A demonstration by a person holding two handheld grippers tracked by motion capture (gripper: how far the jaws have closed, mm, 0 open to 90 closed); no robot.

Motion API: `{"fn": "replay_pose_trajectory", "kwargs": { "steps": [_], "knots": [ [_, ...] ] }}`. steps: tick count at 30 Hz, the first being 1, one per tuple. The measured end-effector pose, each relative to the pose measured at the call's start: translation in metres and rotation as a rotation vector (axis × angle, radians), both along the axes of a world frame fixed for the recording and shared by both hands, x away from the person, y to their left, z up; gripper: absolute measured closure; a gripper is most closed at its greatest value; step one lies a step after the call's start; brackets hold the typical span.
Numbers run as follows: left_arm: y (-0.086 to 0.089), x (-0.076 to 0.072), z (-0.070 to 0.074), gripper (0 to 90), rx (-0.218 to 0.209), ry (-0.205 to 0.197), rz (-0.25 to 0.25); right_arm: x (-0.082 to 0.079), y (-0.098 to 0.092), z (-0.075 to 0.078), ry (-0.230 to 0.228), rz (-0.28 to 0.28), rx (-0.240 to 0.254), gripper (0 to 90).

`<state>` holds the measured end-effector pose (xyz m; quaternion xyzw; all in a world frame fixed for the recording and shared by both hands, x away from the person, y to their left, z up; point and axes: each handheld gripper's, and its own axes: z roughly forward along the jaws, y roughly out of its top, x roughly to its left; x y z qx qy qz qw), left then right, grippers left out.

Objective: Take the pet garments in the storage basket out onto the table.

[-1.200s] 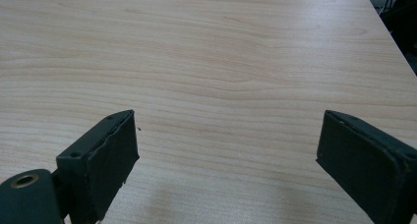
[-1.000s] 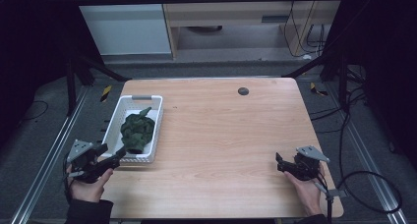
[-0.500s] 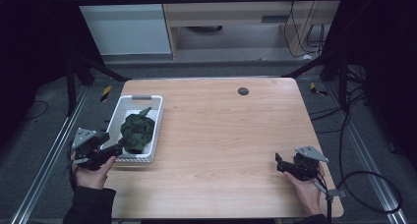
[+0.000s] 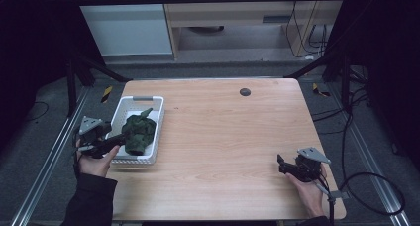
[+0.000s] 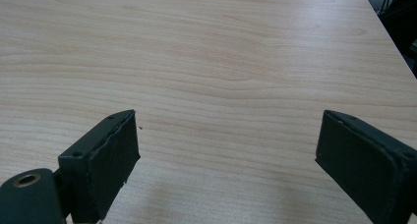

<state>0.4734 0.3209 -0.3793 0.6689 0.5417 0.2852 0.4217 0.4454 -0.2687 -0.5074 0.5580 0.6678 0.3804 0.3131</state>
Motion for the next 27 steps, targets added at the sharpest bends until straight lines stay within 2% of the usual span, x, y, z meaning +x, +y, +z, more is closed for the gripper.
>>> {"fn": "replay_pose_trajectory", "kwargs": {
  "steps": [14,27],
  "knots": [
    [-0.002,0.025,0.008,25.5,0.072,0.06,-0.025,0.0,0.0,0.0,0.004,0.001,0.002,9.4],
    [-0.003,0.044,0.004,25.4,0.099,0.114,-0.029,0.001,0.0,0.0,0.007,0.002,0.001,9.5]
  ]
}}
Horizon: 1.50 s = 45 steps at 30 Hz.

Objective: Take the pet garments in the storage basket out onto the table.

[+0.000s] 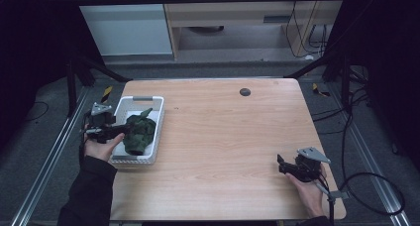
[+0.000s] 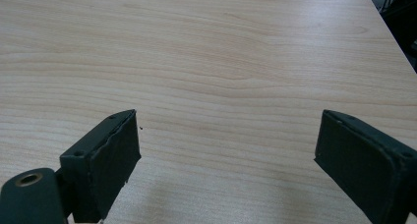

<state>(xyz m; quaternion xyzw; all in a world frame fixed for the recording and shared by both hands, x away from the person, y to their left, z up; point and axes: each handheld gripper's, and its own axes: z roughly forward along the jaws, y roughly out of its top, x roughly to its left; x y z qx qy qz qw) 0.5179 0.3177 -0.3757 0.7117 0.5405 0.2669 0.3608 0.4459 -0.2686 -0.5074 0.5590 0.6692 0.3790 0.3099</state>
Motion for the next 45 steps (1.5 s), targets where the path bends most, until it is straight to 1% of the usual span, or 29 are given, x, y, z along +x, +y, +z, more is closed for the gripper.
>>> {"fn": "replay_pose_trajectory", "kwargs": {
  "steps": [12,15,20,23,25,31,35,38,45],
  "knots": [
    [-0.003,0.021,-0.003,25.4,0.039,0.052,0.0,0.0,0.0,0.0,0.001,0.001,0.002,9.6],
    [-0.004,0.027,-0.005,25.4,0.037,0.066,-0.009,0.0,0.0,0.0,0.002,0.002,0.004,9.5],
    [-0.005,0.034,-0.01,25.3,0.06,0.096,-0.012,0.0,0.0,0.0,0.004,0.004,0.007,9.5],
    [-0.004,0.038,-0.012,25.3,0.071,0.111,-0.013,0.0,0.0,0.0,0.007,0.004,0.008,9.6],
    [-0.004,0.04,-0.014,25.3,0.07,0.119,-0.015,0.0,0.0,0.0,0.008,0.004,0.008,9.6],
    [-0.005,0.045,-0.02,25.1,0.092,0.151,-0.023,0.0,0.0,0.0,0.01,0.006,0.007,9.7],
    [-0.004,0.049,-0.024,25.5,0.095,0.173,-0.018,0.0,0.0,0.0,0.014,0.004,0.007,9.7],
    [-0.004,0.051,-0.027,25.6,0.099,0.191,-0.023,0.0,0.0,0.0,0.015,0.005,0.007,9.7],
    [-0.005,0.054,-0.035,26.1,0.111,0.222,-0.023,0.001,0.0,0.0,0.017,0.01,0.006,9.7]
  ]
}}
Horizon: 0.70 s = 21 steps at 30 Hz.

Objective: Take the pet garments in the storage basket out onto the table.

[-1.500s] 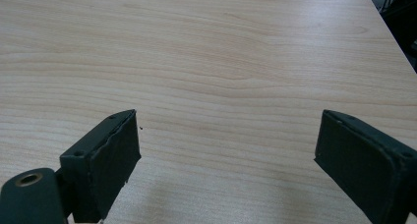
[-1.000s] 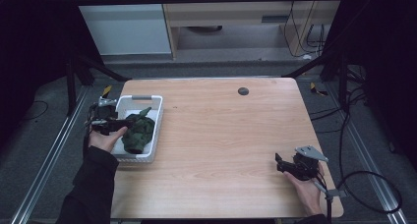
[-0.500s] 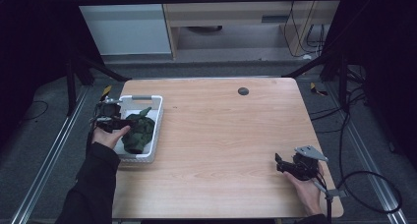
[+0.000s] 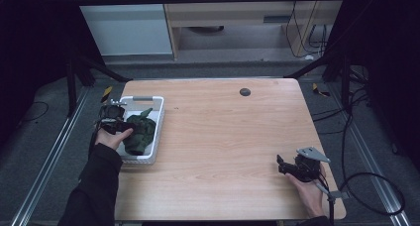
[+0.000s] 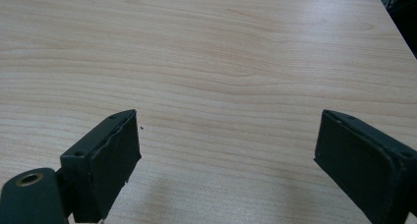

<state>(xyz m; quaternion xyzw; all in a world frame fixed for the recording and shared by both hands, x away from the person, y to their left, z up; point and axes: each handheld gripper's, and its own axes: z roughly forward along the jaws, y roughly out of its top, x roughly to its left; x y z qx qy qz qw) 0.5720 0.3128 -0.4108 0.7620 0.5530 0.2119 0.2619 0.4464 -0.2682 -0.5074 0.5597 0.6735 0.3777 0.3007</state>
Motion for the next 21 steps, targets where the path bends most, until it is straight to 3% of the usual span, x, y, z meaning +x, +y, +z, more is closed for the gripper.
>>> {"fn": "replay_pose_trajectory", "kwargs": {
  "steps": [8,21],
  "knots": [
    [-0.002,0.005,-0.01,29.1,0.006,0.042,-0.002,0.0,0.0,0.0,0.004,0.002,0.001,9.6],
    [-0.004,0.008,-0.017,45.1,0.011,0.083,-0.011,0.001,0.0,0.0,0.009,0.004,0.001,9.6]
  ]
}}
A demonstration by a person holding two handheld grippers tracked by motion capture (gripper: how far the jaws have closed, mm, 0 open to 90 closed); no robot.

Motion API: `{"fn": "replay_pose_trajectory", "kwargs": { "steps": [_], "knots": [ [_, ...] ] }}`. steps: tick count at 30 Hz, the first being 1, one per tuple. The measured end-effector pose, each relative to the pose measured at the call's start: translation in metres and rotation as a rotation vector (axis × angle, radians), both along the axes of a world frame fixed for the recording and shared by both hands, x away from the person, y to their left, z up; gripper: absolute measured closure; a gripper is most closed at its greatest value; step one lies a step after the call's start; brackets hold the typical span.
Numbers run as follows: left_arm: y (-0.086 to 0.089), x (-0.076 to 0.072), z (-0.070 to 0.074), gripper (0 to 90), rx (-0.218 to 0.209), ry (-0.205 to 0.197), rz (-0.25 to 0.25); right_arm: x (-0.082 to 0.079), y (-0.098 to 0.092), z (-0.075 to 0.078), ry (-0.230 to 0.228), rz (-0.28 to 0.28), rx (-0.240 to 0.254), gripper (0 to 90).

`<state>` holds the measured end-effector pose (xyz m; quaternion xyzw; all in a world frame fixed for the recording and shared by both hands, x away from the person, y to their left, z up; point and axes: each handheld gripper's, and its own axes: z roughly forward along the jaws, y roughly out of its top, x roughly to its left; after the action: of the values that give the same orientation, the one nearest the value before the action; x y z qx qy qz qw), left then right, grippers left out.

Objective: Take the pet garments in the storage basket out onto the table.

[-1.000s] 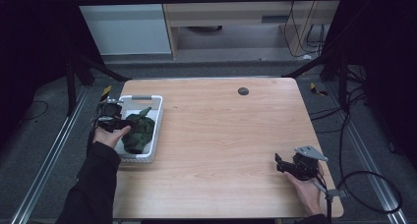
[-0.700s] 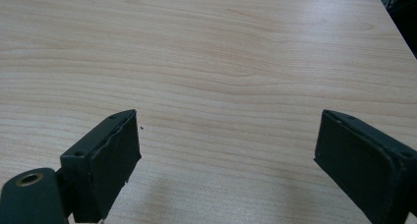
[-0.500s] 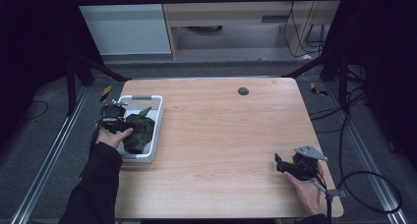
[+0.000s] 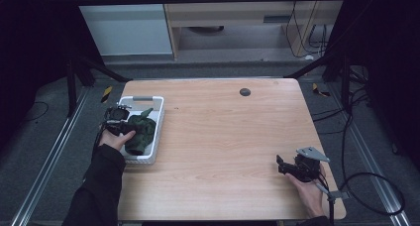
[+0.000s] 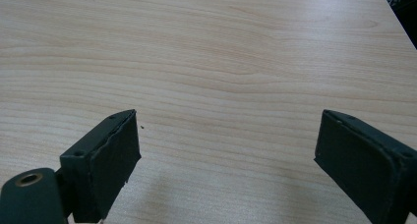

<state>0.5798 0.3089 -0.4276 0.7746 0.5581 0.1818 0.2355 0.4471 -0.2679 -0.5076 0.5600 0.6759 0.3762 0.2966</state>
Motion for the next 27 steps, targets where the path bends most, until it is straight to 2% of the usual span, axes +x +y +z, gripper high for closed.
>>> {"fn": "replay_pose_trajectory", "kwargs": {
  "steps": [6,13,20,27],
  "knots": [
    [0.001,0.0,-0.001,54.4,0.008,0.028,-0.001,0.0,0.0,0.0,0.0,0.003,-0.004,9.5],
    [0.001,0.001,-0.001,66.4,0.017,0.042,-0.004,0.0,0.0,0.0,0.003,0.005,-0.004,9.5],
    [0.001,-0.002,0.004,70.3,0.012,0.028,-0.015,0.001,0.0,0.0,0.006,0.007,-0.005,9.6],
    [0.002,-0.009,0.017,71.1,-0.002,-0.001,-0.033,0.001,0.0,0.0,0.008,0.008,-0.006,9.6]
  ]
}}
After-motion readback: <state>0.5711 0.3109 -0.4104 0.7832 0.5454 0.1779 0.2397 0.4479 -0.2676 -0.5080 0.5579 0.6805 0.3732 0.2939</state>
